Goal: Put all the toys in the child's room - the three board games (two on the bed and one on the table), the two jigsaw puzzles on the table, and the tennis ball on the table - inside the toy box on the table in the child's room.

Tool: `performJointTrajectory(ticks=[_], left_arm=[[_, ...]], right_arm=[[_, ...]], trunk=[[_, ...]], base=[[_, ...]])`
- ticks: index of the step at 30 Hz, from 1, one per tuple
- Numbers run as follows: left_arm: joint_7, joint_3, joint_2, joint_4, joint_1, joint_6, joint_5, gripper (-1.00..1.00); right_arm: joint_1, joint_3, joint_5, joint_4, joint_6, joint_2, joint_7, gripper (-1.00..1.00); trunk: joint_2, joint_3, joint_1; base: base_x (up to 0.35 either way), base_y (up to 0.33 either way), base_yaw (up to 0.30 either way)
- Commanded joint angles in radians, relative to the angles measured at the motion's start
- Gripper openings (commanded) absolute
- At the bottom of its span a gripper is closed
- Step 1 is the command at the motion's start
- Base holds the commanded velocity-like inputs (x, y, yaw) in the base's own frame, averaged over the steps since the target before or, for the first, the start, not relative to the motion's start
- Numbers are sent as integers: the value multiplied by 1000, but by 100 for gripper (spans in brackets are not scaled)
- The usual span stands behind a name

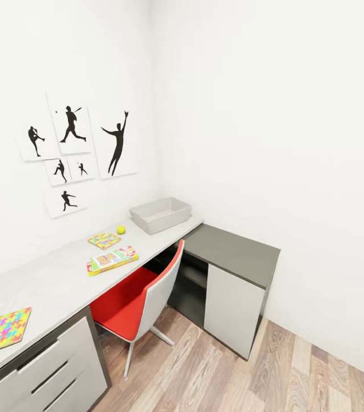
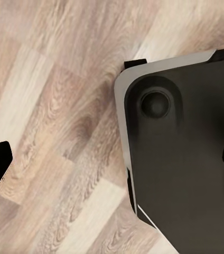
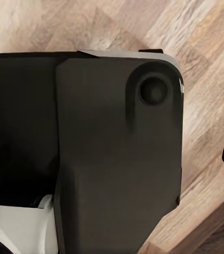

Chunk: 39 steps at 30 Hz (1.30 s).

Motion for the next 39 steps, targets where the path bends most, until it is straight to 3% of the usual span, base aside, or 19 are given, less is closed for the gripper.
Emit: performJointTrajectory(ticks=[1, 39], left_arm=[[-1, -1, 0, 1, -1, -3, -8, 100], [0, -1, 0, 1, 0, -4, -8, 100]], right_arm=[[0, -1, -1, 0, -3, 0, 0, 100], [0, 1, 0, 0, -3, 0, 0, 100]], trunk=[[-1, -1, 0], [-1, -1, 0]], base=[[0, 1, -273], [-53, 50, -279]])
